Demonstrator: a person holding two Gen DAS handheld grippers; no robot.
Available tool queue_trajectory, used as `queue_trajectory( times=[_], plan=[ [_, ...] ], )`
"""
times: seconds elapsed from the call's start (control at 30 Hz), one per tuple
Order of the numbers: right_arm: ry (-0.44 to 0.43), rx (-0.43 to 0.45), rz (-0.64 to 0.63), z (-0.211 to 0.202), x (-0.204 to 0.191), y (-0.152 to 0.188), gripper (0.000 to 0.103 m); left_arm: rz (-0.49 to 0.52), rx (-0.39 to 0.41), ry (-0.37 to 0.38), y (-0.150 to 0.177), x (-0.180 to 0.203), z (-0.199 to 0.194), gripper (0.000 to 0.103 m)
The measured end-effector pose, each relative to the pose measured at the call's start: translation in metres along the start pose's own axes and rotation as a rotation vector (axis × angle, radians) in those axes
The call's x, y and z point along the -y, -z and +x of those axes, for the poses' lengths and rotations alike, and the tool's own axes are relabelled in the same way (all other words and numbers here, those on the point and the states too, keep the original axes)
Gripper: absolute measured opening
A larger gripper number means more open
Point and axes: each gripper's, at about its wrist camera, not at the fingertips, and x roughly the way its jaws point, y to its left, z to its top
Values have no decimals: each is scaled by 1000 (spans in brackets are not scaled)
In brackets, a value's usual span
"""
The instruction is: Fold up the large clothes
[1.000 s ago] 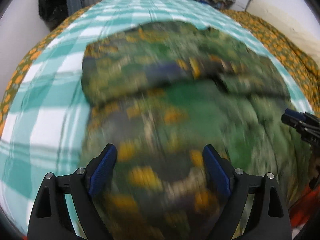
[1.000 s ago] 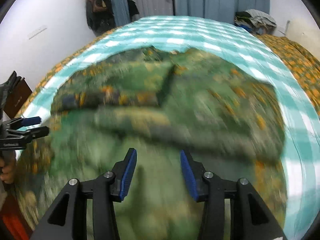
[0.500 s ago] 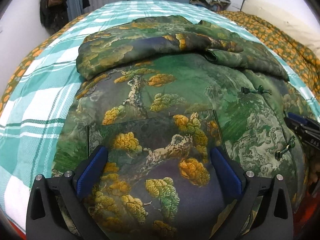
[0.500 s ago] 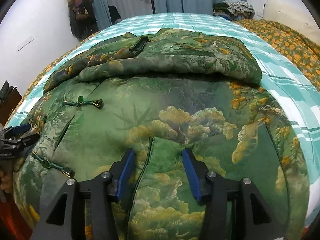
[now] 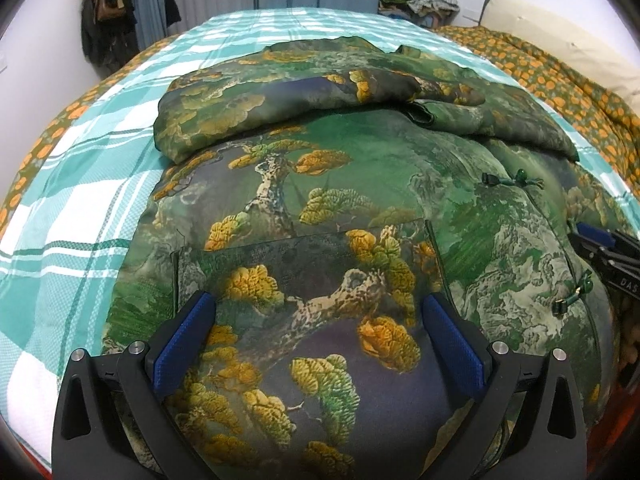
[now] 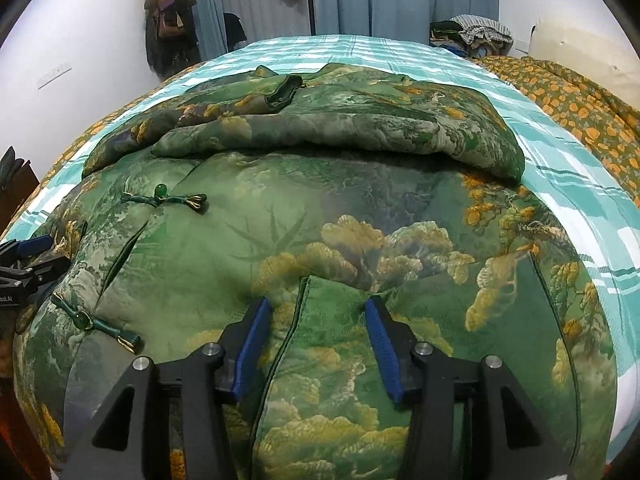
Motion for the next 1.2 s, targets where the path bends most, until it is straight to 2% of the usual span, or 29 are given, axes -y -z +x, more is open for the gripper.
queue_trajectory(
  times=[1.2],
  plan=[
    [10, 4, -6, 0, -2, 1, 51, 0, 2, -4, 0, 1, 1, 102]
  ],
)
